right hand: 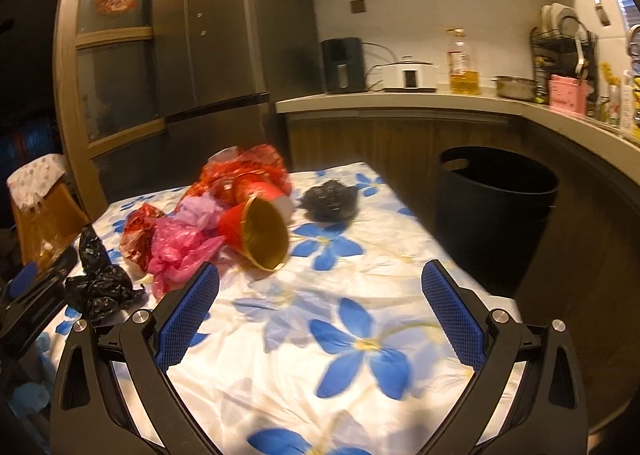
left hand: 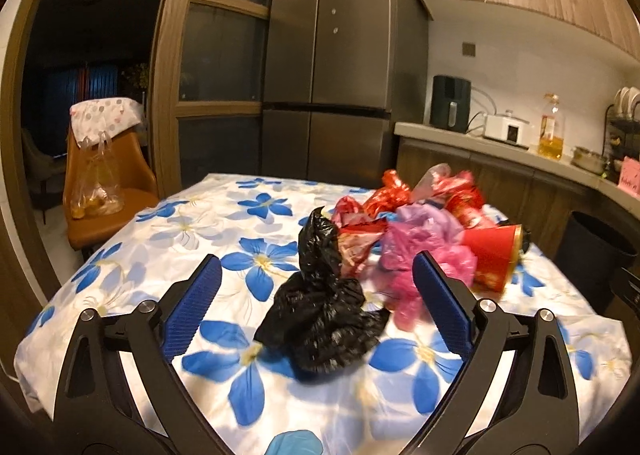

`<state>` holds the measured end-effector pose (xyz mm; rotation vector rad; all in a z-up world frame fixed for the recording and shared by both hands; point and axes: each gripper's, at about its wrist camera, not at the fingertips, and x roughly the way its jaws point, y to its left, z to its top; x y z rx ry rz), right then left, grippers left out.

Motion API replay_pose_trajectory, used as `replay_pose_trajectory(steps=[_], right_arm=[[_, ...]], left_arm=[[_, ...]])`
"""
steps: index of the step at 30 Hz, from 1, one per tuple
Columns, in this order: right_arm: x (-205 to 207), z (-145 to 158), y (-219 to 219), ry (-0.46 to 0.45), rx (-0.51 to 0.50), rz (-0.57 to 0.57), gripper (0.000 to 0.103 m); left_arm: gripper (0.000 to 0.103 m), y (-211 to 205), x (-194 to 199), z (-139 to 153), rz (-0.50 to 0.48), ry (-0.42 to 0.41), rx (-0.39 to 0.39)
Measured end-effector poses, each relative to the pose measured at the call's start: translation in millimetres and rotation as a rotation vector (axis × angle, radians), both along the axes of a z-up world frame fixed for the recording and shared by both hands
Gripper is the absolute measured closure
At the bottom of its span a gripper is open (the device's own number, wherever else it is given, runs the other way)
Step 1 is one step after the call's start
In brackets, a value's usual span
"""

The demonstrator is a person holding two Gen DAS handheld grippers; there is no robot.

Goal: Collect trash
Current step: 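Grasp the black plastic bag with the left tool while the right tool grasps the pink bag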

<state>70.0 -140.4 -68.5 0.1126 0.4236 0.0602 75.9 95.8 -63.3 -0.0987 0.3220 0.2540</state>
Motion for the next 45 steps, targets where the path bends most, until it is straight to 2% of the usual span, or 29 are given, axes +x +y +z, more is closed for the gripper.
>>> replay_pose_trajectory(steps=[4, 6, 8, 12, 15, 17, 19, 22, 28, 30, 32, 33, 35, 37, 40, 45], right_arm=[[17, -9, 18, -0.008, 0.014, 0.060, 0.006], [25, -13, 25, -0.001, 0.027, 0.091, 0.008], [34, -17, 35, 0.012, 0.040, 0.124, 0.009], [50, -22, 56, 0.020, 0.048, 0.177, 0.011], [62, -25, 71, 0.031, 0.059, 0.213, 0.013], [72, -28, 80, 0.042, 0.061, 0.224, 0.020], [82, -31, 88, 0.058, 0.068, 0.231, 0.024], [94, -34, 99, 0.076, 0.088, 0.244, 0.024], [112, -46, 120, 0.110, 0.054, 0.249, 0.024], [115, -49, 124, 0.124, 0.053, 0.261, 0.028], [115, -52, 125, 0.131, 0.049, 0.272, 0.042], [114, -52, 126, 0.130, 0.047, 0.279, 0.044], [115, -53, 128, 0.135, 0.042, 0.297, 0.060], [112, -54, 129, 0.136, 0.039, 0.317, 0.071], [106, -51, 128, 0.125, 0.037, 0.335, 0.077], [84, -41, 113, 0.106, 0.057, 0.381, 0.079]], left_arm=[[0.034, 6, 34, -18, -0.012, 0.119, -0.007], [0.045, 11, 43, -27, -0.017, 0.165, -0.032], [0.061, 18, 48, -33, -0.035, 0.195, -0.076], [0.075, 29, 49, -38, -0.071, 0.208, -0.152], [0.088, 29, 42, -37, -0.082, 0.195, -0.167], [0.095, 30, 33, -33, -0.077, 0.179, -0.167], [0.096, 32, 23, -29, -0.070, 0.163, -0.178], [0.096, 33, 10, -22, -0.080, 0.139, -0.189], [0.098, 40, -2, -13, -0.056, 0.100, -0.199], [0.098, 40, -1, -13, -0.054, 0.106, -0.196], [0.098, 38, -1, -13, -0.057, 0.112, -0.194], [0.098, 37, -1, -13, -0.060, 0.113, -0.195], [0.098, 34, -2, -12, -0.065, 0.115, -0.194], [0.098, 32, -3, -11, -0.069, 0.113, -0.189], [0.098, 29, -6, -8, -0.070, 0.108, -0.185], [0.098, 25, -14, 1, -0.070, 0.092, -0.167]])
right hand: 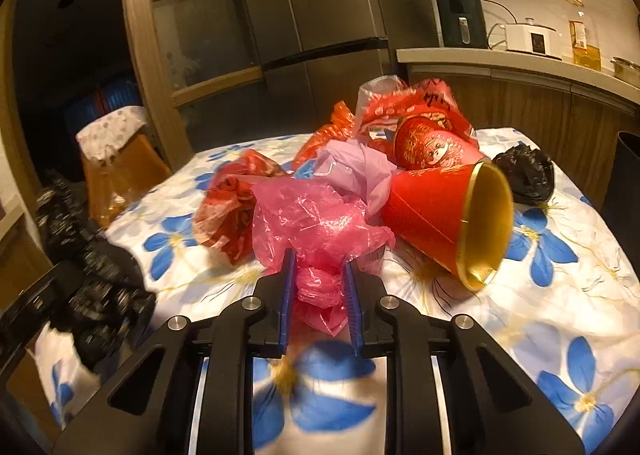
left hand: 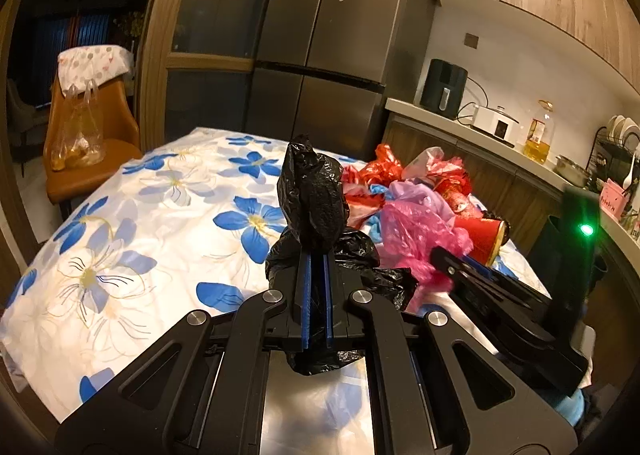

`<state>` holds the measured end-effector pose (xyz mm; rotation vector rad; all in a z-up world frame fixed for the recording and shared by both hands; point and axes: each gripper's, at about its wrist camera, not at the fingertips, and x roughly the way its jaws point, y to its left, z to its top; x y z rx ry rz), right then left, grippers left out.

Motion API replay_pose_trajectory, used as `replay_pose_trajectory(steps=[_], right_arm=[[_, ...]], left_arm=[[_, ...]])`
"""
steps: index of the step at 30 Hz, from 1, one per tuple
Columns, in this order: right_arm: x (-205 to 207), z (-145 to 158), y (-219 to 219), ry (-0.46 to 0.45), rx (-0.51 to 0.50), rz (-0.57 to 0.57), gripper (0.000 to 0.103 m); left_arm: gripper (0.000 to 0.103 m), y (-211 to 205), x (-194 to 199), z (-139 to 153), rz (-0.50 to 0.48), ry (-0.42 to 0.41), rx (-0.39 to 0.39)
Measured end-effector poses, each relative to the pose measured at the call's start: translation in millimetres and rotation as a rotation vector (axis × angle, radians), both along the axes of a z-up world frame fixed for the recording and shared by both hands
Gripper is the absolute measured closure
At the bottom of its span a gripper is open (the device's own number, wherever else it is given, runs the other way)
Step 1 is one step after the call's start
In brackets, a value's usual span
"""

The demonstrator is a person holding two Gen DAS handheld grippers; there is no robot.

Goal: Collect trash
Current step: 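Grasp the black plastic bag with the left tool while the right tool grasps the pink bag, then carry both held bags over the black trash bin with both tools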

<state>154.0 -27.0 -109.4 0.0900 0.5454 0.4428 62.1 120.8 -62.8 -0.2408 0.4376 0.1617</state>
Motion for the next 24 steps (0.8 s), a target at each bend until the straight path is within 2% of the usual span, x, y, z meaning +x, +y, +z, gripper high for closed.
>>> replay_pose_trajectory(steps=[14, 24], right_arm=[[-69, 29, -72, -0.043, 0.091, 0.029, 0.080], [-94, 46, -123, -0.109, 0.104, -0.065, 0.080]], left_arm=[[0.098, -36, -9, 5, -0.037, -0.001, 0.021], [0.098, -75, -5, 15, -0.108, -0.022, 0.048]])
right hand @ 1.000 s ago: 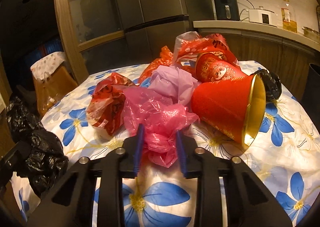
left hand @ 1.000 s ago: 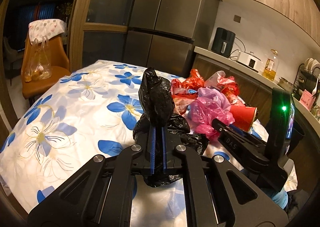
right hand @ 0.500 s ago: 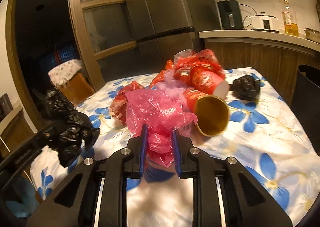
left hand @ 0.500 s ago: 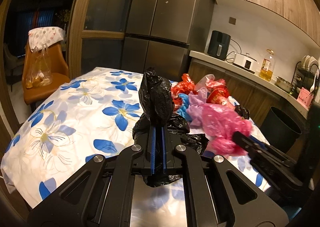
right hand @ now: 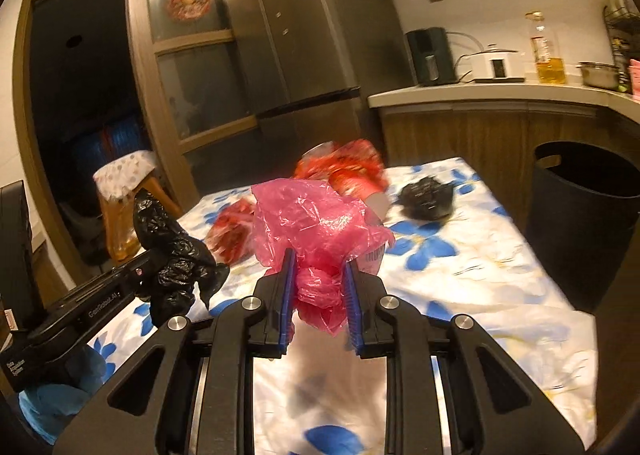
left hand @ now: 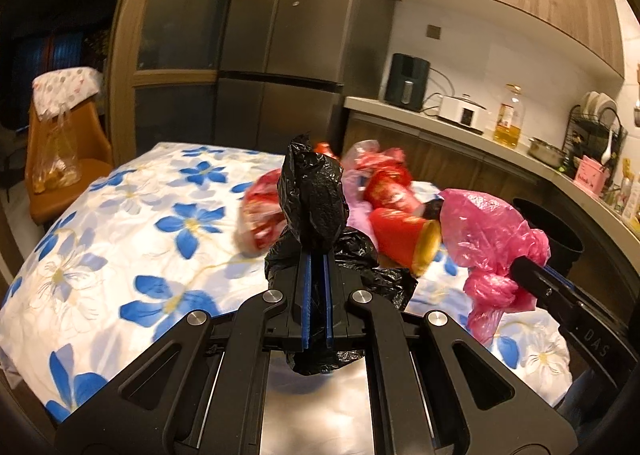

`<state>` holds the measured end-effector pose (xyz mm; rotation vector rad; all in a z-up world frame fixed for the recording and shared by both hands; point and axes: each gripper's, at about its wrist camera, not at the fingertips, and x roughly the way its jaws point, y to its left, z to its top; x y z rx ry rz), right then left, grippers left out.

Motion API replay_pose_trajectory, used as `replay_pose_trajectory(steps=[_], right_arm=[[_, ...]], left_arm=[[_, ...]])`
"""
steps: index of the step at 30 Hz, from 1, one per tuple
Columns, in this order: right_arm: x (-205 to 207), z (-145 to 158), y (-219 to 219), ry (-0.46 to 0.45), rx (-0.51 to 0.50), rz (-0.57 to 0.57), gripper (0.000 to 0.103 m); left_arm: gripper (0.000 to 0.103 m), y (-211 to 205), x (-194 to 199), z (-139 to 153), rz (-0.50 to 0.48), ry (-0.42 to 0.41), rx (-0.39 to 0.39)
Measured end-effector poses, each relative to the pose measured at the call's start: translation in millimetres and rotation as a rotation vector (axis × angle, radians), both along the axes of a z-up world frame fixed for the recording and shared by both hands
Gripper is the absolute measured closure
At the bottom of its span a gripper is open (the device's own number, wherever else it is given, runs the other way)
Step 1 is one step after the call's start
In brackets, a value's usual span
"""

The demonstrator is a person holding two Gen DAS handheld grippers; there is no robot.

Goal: Collect trash
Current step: 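Carry both held bags over the black trash bin with both tools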

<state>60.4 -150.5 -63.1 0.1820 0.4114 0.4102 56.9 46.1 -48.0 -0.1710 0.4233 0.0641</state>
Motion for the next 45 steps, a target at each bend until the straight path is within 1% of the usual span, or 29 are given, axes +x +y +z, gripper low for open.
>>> replay_pose_trajectory(steps=[11, 18, 24, 31, 37, 40, 45], right_arm=[[4, 13, -58, -0.040, 0.014, -0.149, 0.080], [9, 24, -97, -0.074, 0.020, -0.248, 0.080], [15, 33, -137, -0.101, 0.025, -0.370, 0.080], [24, 40, -172, -0.137, 0.001, -0.513, 0.080], [34, 45, -205, -0.161, -0.007, -0.615, 0.080], [41, 45, -216, -0.165, -0.003, -0.646, 0.080], [54, 47, -230, -0.171, -0.001, -0.682, 0.080]], left_arm=[[0.098, -72, 30, 23, -0.147, -0.065, 0.038], [0.098, -119, 59, 33, -0.239, -0.091, 0.033], [0.098, -161, 84, 47, -0.316, -0.134, 0.030], [0.098, -212, 113, 67, -0.411, -0.200, 0.016], [0.098, -254, 140, 70, -0.466, -0.222, -0.010], [0.098, -277, 153, 69, -0.489, -0.218, -0.016], [0.098, -299, 169, 65, -0.517, -0.215, -0.008]])
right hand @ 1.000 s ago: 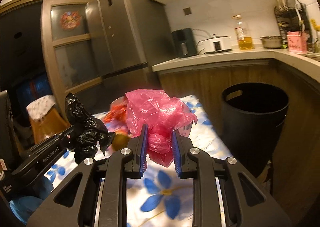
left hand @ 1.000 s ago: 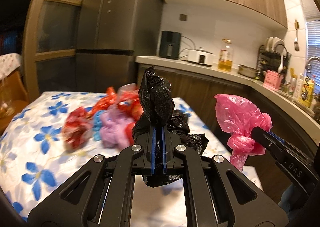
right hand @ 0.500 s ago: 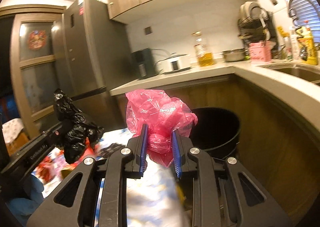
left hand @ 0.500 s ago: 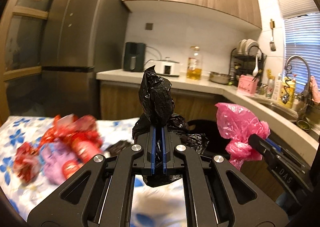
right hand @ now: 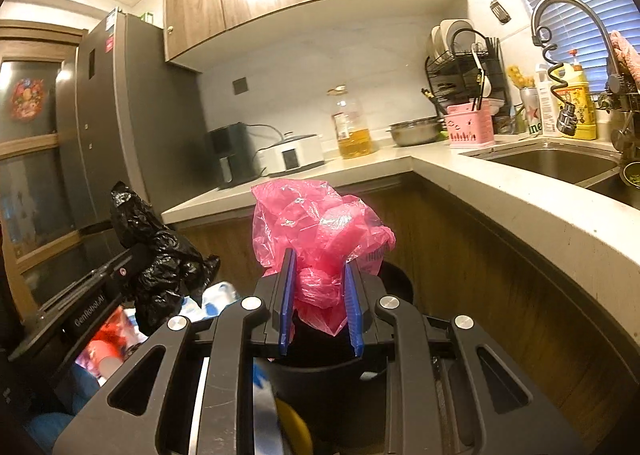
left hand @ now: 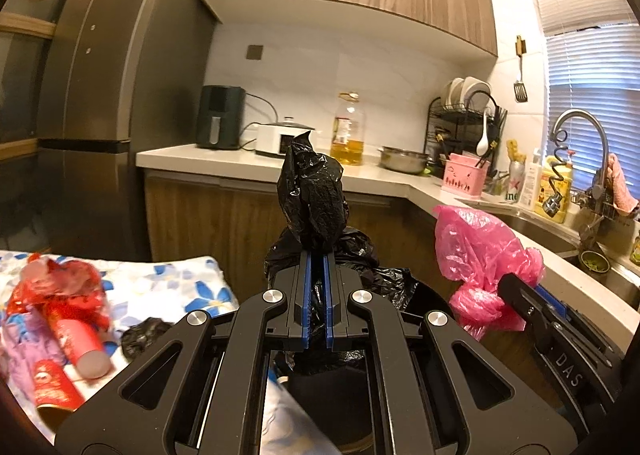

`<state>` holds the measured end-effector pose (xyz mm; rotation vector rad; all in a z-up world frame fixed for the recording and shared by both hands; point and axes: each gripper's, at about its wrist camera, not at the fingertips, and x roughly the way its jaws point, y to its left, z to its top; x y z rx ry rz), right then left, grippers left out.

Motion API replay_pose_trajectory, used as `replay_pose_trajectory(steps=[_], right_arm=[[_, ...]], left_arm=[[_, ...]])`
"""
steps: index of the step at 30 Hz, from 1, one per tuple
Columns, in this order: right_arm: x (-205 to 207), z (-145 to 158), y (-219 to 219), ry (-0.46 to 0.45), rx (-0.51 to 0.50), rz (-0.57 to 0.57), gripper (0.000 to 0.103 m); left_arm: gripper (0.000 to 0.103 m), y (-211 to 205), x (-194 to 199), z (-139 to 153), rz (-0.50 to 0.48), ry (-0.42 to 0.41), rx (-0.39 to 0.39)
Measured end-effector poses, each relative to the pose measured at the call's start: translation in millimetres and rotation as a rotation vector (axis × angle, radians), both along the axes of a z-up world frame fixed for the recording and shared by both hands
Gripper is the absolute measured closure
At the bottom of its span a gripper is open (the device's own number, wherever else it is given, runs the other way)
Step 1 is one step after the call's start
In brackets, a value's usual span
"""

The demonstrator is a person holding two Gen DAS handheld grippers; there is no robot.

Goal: Collect trash
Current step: 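Carry both held bags over the black trash bin with both tools, then open both tools to drop the black and pink bags into the bin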

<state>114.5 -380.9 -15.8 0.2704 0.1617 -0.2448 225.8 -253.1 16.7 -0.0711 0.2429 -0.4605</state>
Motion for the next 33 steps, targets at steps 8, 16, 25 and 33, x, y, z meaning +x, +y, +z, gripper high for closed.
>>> replay_pose_trajectory(steps=[8, 16, 25, 33], right_arm=[[17, -9, -12, 0.015, 0.003, -0.019, 0.079], [31, -15, -16, 0.030, -0.001, -0.017, 0.078], [43, -21, -17, 0.035, -0.009, -0.019, 0.077], [50, -22, -19, 0.038, -0.014, -0.023, 0.075]], left_arm=[[0.098, -26, 27, -14, -0.031, 0.025, 0.007], [0.098, -39, 42, -28, -0.058, 0.042, 0.018], [0.098, -48, 54, -37, -0.067, 0.062, 0.016], [0.098, -52, 63, -44, -0.079, 0.080, 0.010]])
